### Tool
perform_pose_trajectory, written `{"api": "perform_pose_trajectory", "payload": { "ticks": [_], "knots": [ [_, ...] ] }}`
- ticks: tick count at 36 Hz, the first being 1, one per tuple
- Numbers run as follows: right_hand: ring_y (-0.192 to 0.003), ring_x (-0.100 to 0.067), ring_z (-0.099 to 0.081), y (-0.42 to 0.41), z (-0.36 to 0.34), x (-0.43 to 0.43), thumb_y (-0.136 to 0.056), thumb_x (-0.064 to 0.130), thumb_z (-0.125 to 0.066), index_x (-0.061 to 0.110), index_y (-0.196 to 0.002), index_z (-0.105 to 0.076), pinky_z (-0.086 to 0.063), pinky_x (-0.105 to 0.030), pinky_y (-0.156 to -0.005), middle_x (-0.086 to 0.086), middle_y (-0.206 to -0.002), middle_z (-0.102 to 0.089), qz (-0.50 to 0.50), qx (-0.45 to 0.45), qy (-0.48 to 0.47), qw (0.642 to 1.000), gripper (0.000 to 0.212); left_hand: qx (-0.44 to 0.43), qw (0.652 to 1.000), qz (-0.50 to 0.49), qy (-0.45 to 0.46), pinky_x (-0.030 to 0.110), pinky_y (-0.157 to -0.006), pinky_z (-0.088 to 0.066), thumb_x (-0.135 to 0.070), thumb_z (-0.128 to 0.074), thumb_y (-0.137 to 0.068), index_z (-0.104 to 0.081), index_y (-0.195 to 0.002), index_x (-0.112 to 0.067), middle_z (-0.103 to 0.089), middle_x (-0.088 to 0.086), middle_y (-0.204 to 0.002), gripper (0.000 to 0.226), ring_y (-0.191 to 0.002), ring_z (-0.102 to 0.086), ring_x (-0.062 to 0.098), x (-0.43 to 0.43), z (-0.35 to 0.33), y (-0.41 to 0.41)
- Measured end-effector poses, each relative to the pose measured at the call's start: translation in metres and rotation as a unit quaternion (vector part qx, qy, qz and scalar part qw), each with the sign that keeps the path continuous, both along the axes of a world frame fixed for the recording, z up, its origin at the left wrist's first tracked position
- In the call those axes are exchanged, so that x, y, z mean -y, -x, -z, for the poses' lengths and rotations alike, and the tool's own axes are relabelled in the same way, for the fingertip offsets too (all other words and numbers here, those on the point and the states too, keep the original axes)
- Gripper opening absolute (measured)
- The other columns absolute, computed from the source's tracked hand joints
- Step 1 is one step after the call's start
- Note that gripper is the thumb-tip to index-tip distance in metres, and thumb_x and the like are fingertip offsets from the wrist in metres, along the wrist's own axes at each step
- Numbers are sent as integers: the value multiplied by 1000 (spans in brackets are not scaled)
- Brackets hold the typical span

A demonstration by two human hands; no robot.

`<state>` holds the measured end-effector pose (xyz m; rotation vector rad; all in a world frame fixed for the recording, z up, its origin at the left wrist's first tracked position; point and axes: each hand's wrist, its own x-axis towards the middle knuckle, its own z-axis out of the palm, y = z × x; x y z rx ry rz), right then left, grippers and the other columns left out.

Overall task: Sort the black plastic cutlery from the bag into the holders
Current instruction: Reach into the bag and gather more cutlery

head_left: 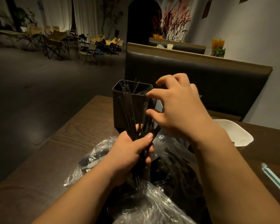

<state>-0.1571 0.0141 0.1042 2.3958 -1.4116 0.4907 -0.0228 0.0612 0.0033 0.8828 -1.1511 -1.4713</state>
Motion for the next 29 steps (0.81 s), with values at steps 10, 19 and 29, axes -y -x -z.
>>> {"api": "perform_pose_trajectory", "payload": {
  "ticks": [10,19,29],
  "knots": [
    [-134,-18,-26,1,12,4,-82,46,-75,43,-84,-59,-20,-38,-98,13,-128,-44,-94,177,-67,977,17,3,1000,-2,7,25,-51,-45,-11,-54,-100,-61,-94,-12,-55,7,-69,10,-54,-51,15,0,0,1],
    [-124,-11,-46,4,14,7,-87,40,-65,43,-80,-57,-39,-50,-105,25,-112,-60,-161,337,-98,923,10,3,1000,8,26,24,-54,-47,-15,-58,-99,-62,-93,-13,-56,8,-71,7,-58,-54,14,0,-3,-2],
    [-79,-24,-74,46,-16,-3,-108,14,-37,19,-105,-49,-63,-40,-75,-4,-81,-67,-199,643,-153,724,13,-14,1000,-10,-5,26,-50,-46,-18,-59,-98,-63,-104,-12,-55,7,-70,10,-55,-52,16,0,-1,3]
  ]
}}
